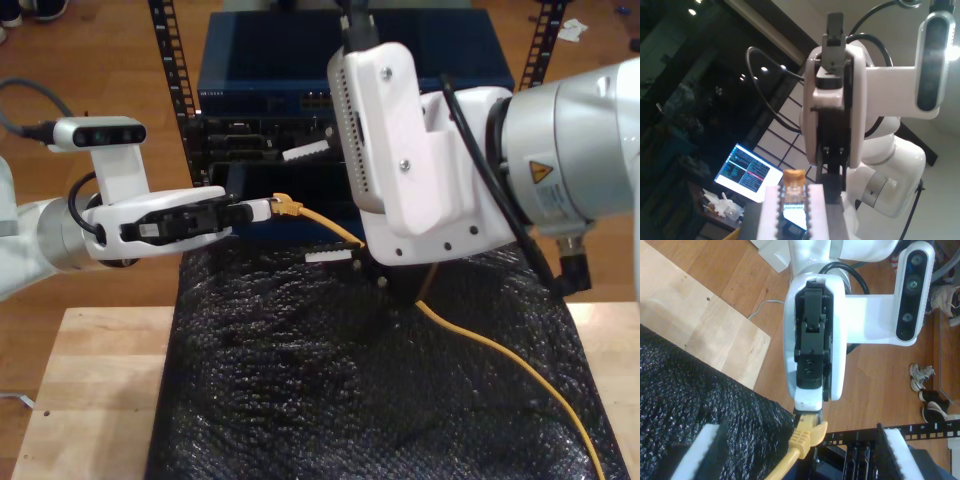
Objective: Grab the cable and plug it in
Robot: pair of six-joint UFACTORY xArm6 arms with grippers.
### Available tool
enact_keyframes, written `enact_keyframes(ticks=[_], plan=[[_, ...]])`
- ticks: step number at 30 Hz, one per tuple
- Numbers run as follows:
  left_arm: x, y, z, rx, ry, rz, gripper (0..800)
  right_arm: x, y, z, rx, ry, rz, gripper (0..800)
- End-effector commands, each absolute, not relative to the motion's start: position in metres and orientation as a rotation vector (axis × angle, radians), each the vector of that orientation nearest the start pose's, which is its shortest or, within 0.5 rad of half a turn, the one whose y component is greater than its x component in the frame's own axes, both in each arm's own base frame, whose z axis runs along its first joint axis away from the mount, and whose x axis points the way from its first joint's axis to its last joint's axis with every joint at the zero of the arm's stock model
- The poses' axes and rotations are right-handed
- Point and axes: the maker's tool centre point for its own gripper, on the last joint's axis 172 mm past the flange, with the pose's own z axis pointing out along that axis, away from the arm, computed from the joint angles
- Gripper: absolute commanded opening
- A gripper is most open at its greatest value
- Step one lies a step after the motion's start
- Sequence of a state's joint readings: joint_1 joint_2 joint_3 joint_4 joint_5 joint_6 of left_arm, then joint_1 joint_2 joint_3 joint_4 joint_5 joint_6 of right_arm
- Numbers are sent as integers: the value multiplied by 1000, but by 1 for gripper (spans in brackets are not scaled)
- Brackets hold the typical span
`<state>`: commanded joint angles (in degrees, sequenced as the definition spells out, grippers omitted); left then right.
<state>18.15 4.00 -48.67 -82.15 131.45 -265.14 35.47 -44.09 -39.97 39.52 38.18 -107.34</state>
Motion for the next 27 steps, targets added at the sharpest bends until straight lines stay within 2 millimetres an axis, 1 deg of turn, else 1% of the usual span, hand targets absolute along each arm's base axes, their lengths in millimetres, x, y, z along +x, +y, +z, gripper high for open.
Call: enact_keyframes(ticks=[3,7,10,13,14,27], plan=[[322,-156,422,941,-695,559,30,312,316,444,1350,2464,1514,658],[320,-155,424,932,-695,555,30,314,316,444,1349,2456,1517,628],[320,-155,424,936,-689,545,31,315,315,444,1352,2450,1519,563],[319,-155,425,935,-686,535,31,321,313,445,1361,2415,1531,462],[319,-154,425,932,-686,532,31,322,312,445,1362,2407,1534,447],[314,-153,427,928,-657,476,30,321,313,441,1367,2413,1528,437]])
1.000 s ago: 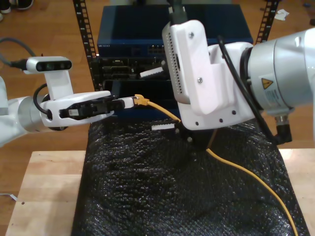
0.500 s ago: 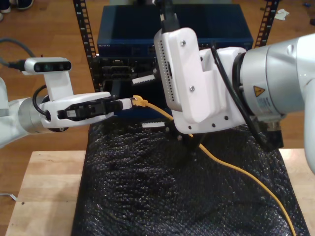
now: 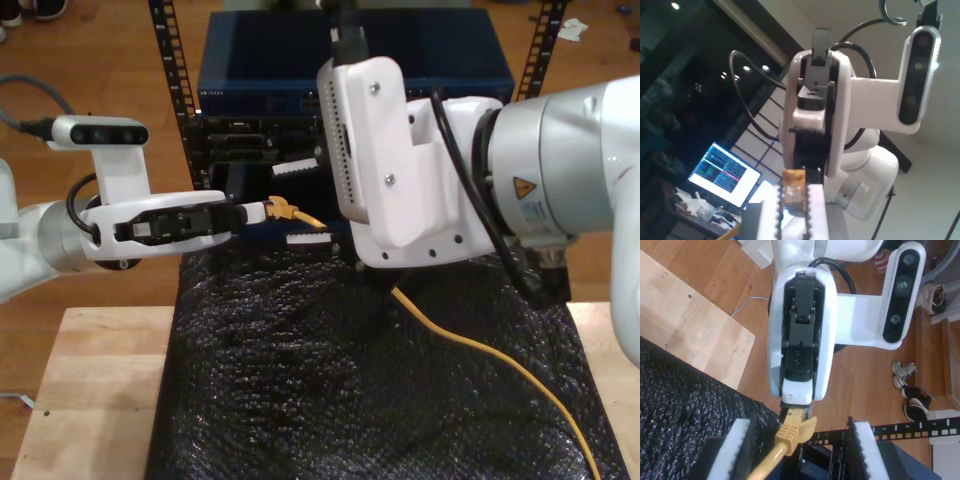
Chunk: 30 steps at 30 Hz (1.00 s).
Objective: Grab the cable and plug it in
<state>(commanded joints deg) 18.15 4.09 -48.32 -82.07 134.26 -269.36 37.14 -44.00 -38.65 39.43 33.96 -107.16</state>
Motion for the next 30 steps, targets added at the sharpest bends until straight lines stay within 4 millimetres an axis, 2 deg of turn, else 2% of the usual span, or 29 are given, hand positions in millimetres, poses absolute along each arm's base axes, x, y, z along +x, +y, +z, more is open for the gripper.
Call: enact_keyframes(ticks=[11,17,30], plan=[[311,-153,427,929,-632,433,31,322,313,441,1367,2411,1529,360],[311,-153,427,928,-629,428,31,321,314,441,1370,2415,1530,288],[309,-150,427,914,-601,381,36,318,316,437,1366,2428,1526,264]])
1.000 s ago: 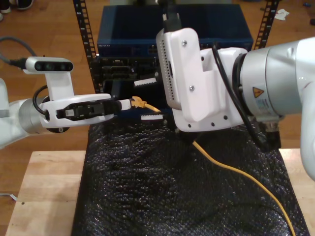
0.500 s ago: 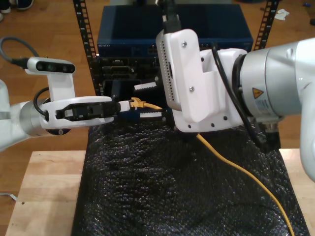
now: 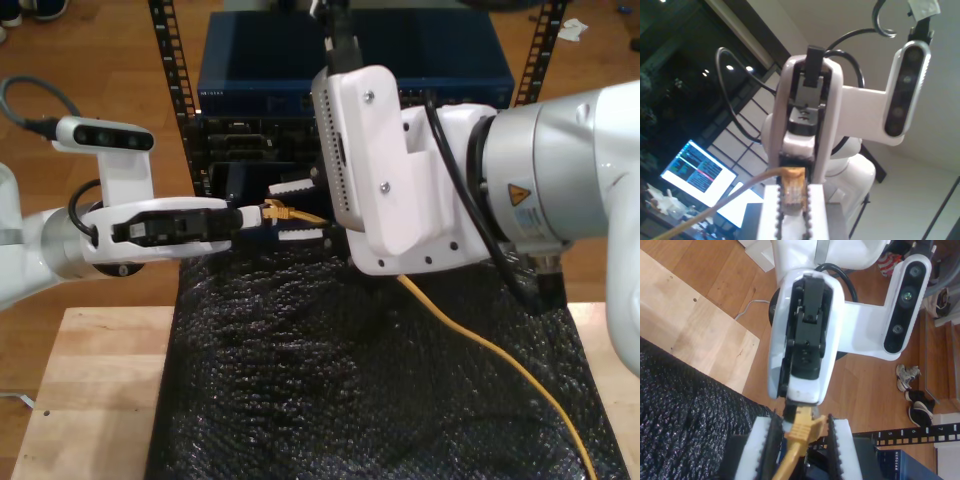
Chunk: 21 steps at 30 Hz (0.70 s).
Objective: Grab the cable and plug it in
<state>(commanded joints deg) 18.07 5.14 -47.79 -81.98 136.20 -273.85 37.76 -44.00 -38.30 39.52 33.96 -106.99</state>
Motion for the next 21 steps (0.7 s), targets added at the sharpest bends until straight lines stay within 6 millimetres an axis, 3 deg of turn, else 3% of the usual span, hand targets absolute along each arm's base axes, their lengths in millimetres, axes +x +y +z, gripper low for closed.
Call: enact_keyframes(ticks=[21], plan=[[305,-150,430,897,-606,367,51,318,316,438,1377,2424,1532,168]])
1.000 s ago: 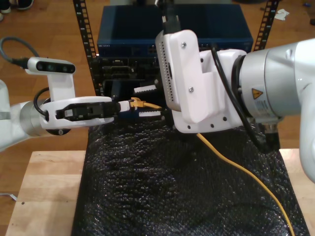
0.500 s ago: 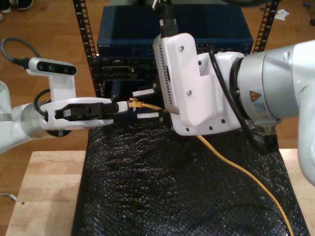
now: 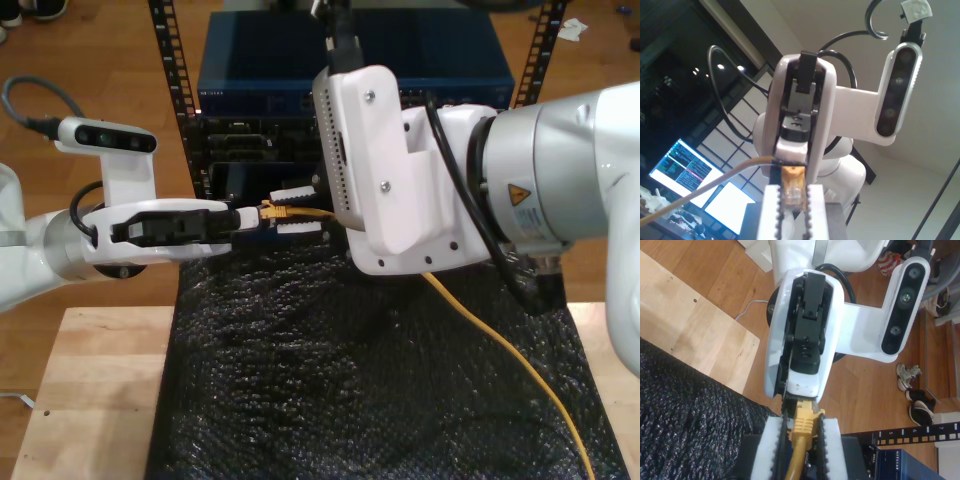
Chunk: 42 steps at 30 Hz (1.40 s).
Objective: Grab the cable and plug it in
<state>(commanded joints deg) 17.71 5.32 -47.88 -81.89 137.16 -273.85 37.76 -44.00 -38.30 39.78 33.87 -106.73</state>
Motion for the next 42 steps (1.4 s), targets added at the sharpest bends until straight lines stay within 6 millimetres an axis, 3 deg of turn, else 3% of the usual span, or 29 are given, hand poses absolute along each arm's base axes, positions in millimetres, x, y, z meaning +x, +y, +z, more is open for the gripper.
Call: enact_keyframes(ticks=[42], plan=[[305,-151,429,895,-605,365,63,313,321,439,1375,2435,1543,178]])
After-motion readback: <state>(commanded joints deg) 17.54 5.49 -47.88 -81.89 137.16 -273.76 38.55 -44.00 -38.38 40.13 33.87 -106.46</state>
